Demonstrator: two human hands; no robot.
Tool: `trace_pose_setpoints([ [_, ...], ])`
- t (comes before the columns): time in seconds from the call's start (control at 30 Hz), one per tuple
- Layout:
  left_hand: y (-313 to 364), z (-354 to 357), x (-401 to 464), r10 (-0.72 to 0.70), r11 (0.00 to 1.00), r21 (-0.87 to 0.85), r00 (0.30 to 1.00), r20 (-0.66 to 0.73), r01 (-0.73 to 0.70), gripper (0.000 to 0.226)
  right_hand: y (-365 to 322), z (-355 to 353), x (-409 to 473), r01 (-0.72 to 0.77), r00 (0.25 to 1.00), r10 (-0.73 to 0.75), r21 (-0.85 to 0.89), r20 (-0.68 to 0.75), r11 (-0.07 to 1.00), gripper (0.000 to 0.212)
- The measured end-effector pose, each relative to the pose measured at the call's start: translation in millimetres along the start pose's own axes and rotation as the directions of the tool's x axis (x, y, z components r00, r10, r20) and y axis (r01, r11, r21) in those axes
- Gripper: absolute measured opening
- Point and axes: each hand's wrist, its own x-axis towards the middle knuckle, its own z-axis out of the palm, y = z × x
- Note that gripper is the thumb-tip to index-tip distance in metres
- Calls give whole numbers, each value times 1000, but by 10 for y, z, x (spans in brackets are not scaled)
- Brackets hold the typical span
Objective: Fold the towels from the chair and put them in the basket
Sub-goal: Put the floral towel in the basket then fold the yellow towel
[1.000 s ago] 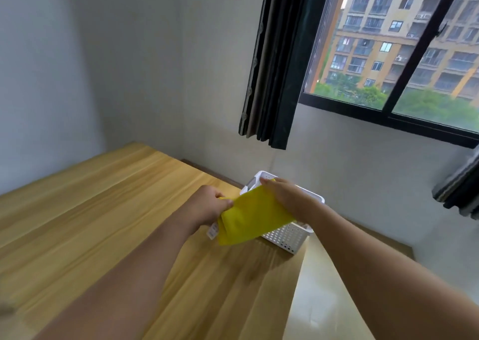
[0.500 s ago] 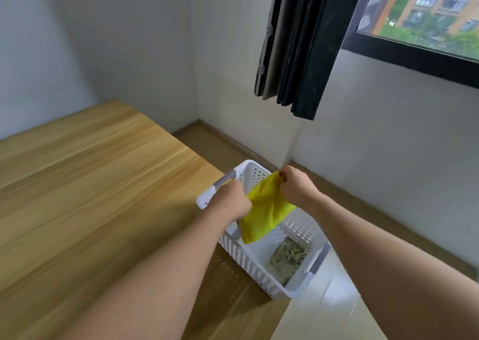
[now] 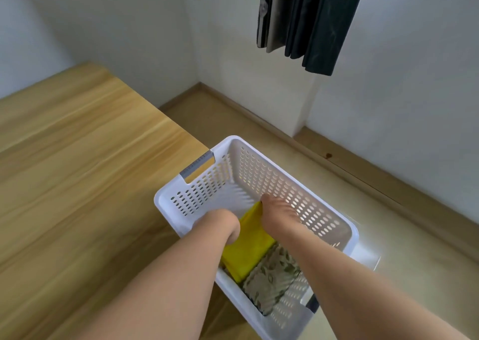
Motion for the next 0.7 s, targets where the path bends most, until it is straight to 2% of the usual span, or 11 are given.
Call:
trace_pose_setpoints([
  [0.1, 29, 63, 61, -38, 999, 4, 999, 15, 38, 26, 12, 99, 28, -24, 999, 22, -54, -35, 998, 34],
  [0.23, 49, 132, 65, -108, 992, 65, 994, -4, 109, 35, -23, 43, -26, 9, 1000, -8, -54, 23, 998, 37],
  [0.3, 38, 114, -10, -104, 992, 67, 991, -79, 109, 38, 9, -39, -130, 36, 999, -35, -20, 21, 999, 37],
  [0.37, 7, 73, -189, -64, 996, 48, 965, -253, 79, 36, 50, -171, -271, 75, 997, -77, 75, 19, 994, 31],
  [0.43, -86, 57, -416, -22, 999, 19, 868, -497, 37, 33, 48, -323, -457, 111, 994, -109, 166, -21, 980, 23],
  [0.5, -227, 86, -632, 37, 999, 0, 744, -668, -50, 29, -13, -480, -688, 149, 987, -132, 207, -96, 967, 24],
  [0.6, -484, 116, -997, 83, 982, -40, 608, -790, -187, 21, -143, -763, -1075, 229, 954, -171, 231, -246, 946, 32],
  [0.7, -775, 178, -1505, 65, 972, -49, 467, -882, -228, 21, -315, -1070, -1512, 287, 900, -189, 207, -392, 935, 35],
])
